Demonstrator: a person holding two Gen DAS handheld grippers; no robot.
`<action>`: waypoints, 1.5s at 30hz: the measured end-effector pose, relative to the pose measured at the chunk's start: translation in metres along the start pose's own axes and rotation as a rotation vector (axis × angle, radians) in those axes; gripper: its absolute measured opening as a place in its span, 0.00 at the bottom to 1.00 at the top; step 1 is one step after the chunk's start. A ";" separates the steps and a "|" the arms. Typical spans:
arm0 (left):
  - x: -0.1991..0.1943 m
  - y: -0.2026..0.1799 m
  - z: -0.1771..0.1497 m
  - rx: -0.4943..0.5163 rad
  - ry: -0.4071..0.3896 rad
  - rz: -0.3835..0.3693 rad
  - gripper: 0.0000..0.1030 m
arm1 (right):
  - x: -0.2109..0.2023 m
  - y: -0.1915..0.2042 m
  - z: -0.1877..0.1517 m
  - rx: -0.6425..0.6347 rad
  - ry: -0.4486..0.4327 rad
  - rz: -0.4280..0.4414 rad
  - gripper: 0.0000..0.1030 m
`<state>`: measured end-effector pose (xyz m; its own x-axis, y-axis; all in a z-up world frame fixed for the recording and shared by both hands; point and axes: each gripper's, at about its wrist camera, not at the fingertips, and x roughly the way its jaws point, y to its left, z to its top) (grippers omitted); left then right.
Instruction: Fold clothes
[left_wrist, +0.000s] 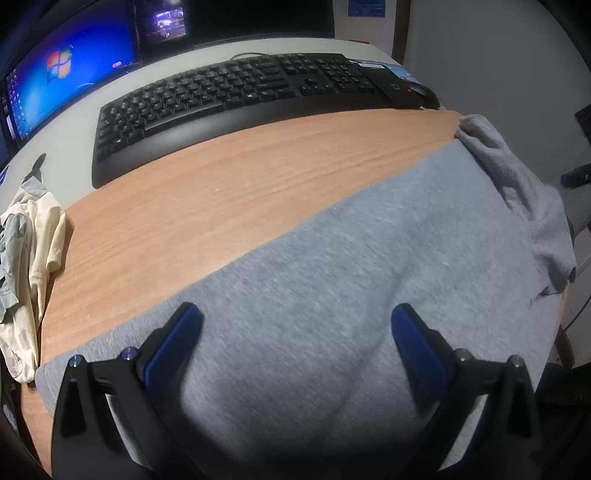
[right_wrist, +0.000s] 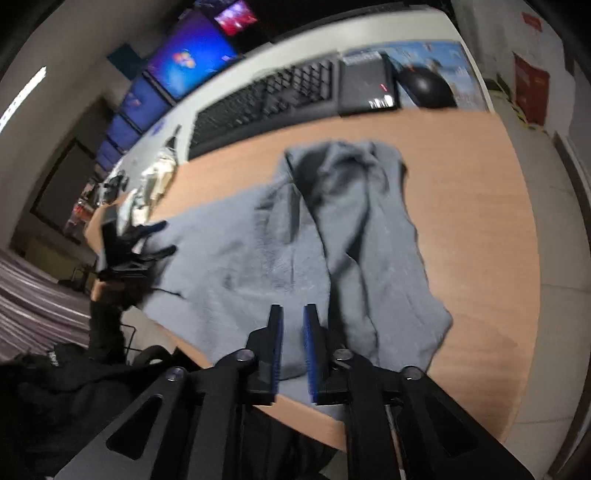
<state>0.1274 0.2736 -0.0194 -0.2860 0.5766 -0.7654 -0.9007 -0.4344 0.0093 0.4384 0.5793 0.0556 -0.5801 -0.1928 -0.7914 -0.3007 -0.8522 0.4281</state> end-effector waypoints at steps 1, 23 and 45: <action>0.000 0.000 0.000 0.000 0.000 0.000 1.00 | 0.003 -0.002 0.000 -0.012 0.002 -0.027 0.28; -0.001 0.001 -0.003 -0.008 -0.012 -0.001 1.00 | 0.083 0.005 0.116 -0.022 0.063 -0.244 0.04; -0.002 0.001 -0.004 -0.011 -0.018 -0.001 1.00 | 0.080 -0.019 0.152 0.045 0.014 -0.297 0.13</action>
<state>0.1285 0.2688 -0.0206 -0.2909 0.5896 -0.7535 -0.8974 -0.4413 0.0011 0.2825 0.6543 0.0508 -0.4510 0.0549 -0.8908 -0.4895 -0.8498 0.1954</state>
